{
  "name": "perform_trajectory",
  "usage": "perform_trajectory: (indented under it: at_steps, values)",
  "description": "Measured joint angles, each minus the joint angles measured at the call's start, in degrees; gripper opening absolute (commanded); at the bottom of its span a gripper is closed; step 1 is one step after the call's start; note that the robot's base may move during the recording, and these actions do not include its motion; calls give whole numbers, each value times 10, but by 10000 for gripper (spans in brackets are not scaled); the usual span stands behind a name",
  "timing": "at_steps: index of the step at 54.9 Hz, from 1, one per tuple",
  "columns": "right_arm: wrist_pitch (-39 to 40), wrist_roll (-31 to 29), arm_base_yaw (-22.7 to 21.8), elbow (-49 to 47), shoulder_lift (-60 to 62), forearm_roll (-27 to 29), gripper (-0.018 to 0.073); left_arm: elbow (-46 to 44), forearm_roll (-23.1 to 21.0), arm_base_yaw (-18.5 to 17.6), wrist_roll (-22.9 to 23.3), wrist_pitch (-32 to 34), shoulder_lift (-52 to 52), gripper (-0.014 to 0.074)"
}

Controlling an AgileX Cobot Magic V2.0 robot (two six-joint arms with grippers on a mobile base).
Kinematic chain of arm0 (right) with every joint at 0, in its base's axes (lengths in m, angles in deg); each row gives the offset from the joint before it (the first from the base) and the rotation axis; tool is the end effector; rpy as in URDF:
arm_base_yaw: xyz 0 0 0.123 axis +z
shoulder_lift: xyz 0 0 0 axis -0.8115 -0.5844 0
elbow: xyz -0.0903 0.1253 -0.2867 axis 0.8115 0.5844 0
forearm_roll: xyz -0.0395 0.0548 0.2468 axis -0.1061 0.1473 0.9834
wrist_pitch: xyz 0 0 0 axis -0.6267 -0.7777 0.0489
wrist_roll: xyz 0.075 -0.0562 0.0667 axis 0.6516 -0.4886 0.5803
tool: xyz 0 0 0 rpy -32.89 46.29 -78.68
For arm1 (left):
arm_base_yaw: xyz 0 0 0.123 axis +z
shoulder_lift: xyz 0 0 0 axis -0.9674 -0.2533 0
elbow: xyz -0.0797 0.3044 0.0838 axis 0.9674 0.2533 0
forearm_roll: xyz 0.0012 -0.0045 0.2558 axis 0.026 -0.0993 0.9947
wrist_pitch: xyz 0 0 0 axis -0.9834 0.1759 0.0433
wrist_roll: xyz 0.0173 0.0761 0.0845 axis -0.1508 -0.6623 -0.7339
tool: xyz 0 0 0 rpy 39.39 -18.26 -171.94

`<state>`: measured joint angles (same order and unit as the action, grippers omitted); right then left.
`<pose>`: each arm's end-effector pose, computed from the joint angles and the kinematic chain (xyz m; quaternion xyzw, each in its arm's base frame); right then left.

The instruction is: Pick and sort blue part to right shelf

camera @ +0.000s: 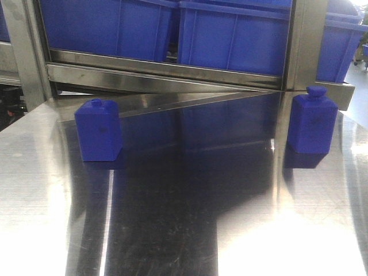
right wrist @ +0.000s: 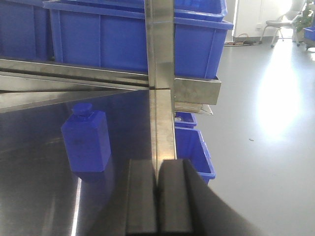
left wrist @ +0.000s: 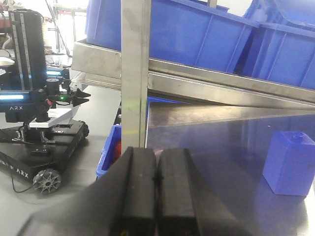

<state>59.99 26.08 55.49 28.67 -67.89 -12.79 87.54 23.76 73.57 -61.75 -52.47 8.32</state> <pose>0.0442 0.0014 0.1957 0.0213 0.7109 0.0392 0.7019 0.0437 -0.0015 0.2045 -0.0231 0.7037 -0.0461 0.7086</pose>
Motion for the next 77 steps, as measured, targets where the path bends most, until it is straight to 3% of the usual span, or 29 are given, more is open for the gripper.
perform_trajectory:
  at_steps: [28, 44, 53, 66, 77]
  values:
    - [0, 0, 0, 0, 0, 0, 36, 0, -5, 0, 0, 8, 0, 124]
    - [0, 0, 0, 0, 0, 0, 36, -9, -18, 0, 0, 87, 0, 126]
    - [0, 0, 0, 0, 0, 0, 36, -101, -20, -1, 0, -4, -10, 128]
    - [0, 0, 0, 0, 0, 0, 36, -261, -20, -1, 0, -178, -120, 143]
    - [1, 0, 0, 0, 0, 0, 36, -346, -26, -1, -26, -266, -238, 321]
